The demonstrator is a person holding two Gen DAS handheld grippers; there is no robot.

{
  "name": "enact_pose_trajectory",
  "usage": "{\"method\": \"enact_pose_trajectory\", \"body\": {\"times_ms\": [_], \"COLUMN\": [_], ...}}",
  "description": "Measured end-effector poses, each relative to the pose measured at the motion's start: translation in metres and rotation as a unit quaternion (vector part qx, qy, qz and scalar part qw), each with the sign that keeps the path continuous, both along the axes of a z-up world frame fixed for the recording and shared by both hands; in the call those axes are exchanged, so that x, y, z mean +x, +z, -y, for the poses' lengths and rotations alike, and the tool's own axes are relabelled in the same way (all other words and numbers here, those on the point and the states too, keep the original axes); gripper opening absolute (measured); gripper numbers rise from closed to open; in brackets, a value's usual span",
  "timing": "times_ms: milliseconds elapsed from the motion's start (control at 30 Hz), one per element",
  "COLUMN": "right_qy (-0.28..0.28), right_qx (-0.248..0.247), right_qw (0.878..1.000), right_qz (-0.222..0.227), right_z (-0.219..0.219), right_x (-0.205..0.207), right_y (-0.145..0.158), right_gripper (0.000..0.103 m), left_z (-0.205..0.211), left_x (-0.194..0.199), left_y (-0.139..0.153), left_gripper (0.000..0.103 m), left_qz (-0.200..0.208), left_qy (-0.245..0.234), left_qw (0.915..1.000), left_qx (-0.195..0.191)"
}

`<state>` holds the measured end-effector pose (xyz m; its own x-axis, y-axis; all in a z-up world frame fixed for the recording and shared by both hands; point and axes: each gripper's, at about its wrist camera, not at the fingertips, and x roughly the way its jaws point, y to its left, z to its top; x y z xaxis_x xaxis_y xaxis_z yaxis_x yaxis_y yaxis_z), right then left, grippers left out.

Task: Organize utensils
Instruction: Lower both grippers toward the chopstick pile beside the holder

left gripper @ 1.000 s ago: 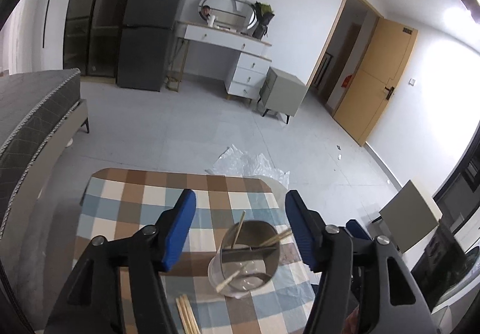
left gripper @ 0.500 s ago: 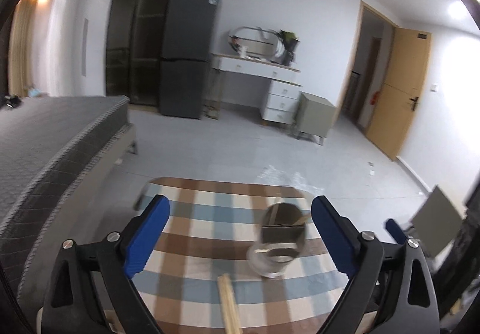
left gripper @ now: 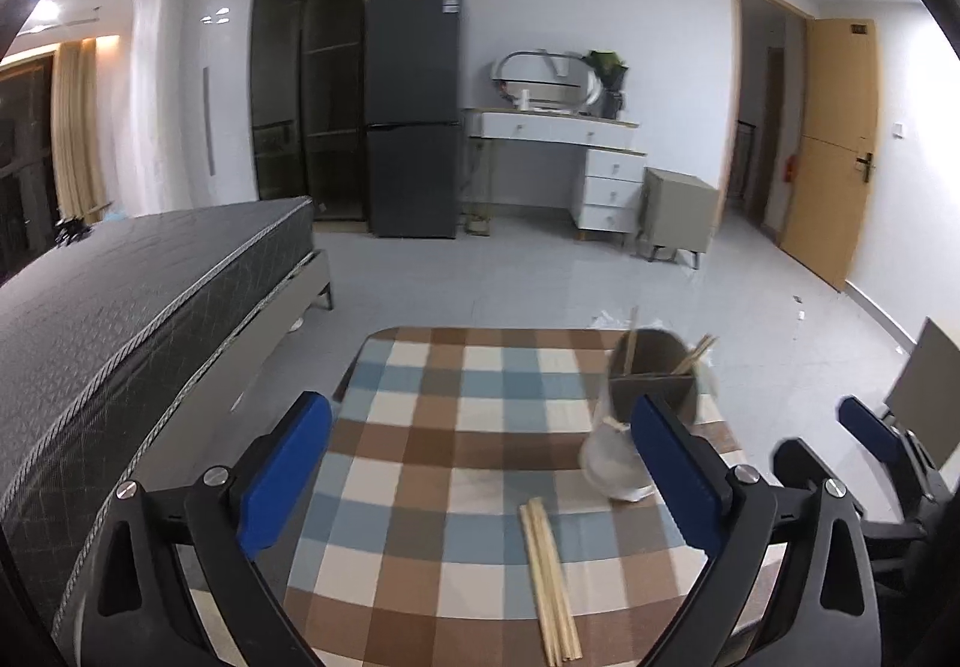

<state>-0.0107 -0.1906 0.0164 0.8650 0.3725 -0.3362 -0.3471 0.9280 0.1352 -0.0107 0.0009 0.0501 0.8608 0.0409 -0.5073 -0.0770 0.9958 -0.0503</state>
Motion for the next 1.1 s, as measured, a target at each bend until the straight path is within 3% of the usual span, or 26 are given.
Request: {"method": "enact_pose_trajectory", "body": {"times_ms": [333,600,800,967,1100], "right_qy": [0.029,0.037,0.044,0.06,0.06], "right_qx": [-0.061,-0.096,-0.131,-0.158,-0.182], "right_qw": [0.994,0.979,0.962,0.95,0.943], "right_qz": [-0.087,-0.175,-0.234,-0.263,-0.273], "right_z": [-0.026,-0.037,-0.053,-0.073,-0.084], "right_x": [0.02,0.042,0.066,0.084,0.101], "right_y": [-0.057,-0.106,-0.137,-0.157,-0.17], "right_gripper": [0.103,0.103,0.102,0.1,0.083], "left_z": [-0.014,-0.033,-0.043,-0.049,-0.058], "left_x": [0.028,0.031,0.045,0.051,0.052], "left_y": [-0.076,-0.116,-0.131,-0.131,-0.127], "left_gripper": [0.098,0.098,0.098,0.098,0.098], "left_qz": [-0.07,-0.077,-0.129,-0.146,-0.128], "left_qy": [0.011,0.038,0.04,0.05,0.051], "left_qw": [0.9972,0.9963,0.9908,0.988,0.9904], "left_qx": [-0.024,-0.003,-0.007,0.001,-0.007]}}
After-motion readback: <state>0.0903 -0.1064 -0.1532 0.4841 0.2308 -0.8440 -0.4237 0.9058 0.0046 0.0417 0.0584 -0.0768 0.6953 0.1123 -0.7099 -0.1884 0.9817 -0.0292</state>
